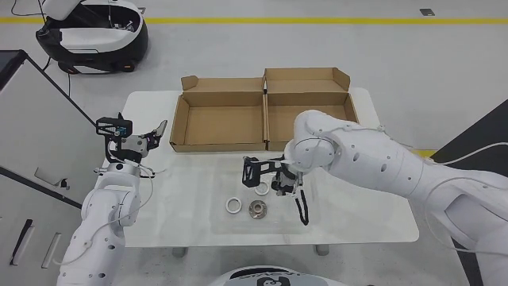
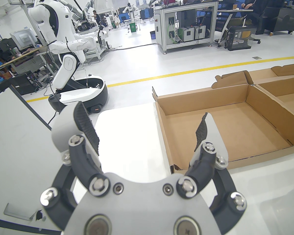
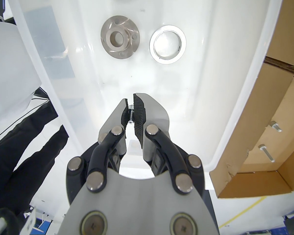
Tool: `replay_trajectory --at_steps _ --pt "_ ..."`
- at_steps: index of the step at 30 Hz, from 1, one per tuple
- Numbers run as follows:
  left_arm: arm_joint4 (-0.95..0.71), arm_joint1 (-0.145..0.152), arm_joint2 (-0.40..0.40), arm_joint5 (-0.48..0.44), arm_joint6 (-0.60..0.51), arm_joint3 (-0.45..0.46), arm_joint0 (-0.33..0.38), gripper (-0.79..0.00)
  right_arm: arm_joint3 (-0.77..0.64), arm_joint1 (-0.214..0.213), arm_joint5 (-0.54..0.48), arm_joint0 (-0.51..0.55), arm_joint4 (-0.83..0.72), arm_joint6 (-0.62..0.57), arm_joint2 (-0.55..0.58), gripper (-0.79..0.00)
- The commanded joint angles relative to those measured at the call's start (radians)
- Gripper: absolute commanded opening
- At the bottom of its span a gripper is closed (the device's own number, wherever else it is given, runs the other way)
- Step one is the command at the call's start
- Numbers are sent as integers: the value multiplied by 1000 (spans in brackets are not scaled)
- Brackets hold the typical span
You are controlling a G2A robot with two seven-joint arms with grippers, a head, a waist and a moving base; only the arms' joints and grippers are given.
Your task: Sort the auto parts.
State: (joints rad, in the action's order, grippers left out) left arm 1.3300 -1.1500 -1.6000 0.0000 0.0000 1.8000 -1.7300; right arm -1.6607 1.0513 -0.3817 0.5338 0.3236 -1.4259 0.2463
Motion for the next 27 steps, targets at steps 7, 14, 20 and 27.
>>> replay_trajectory --at_steps 7,14,20,27 --pt "0 0 0 0 0 0 0 0 3 -13 -43 27 -70 103 63 -785" --pt "0 0 0 0 0 0 0 0 2 -52 -107 92 -165 288 179 -785" --pt "0 0 0 0 0 0 0 0 17 -95 -192 196 -272 458 294 -785" --pt "0 0 0 0 0 0 0 0 26 -111 -235 245 -332 497 335 -785"
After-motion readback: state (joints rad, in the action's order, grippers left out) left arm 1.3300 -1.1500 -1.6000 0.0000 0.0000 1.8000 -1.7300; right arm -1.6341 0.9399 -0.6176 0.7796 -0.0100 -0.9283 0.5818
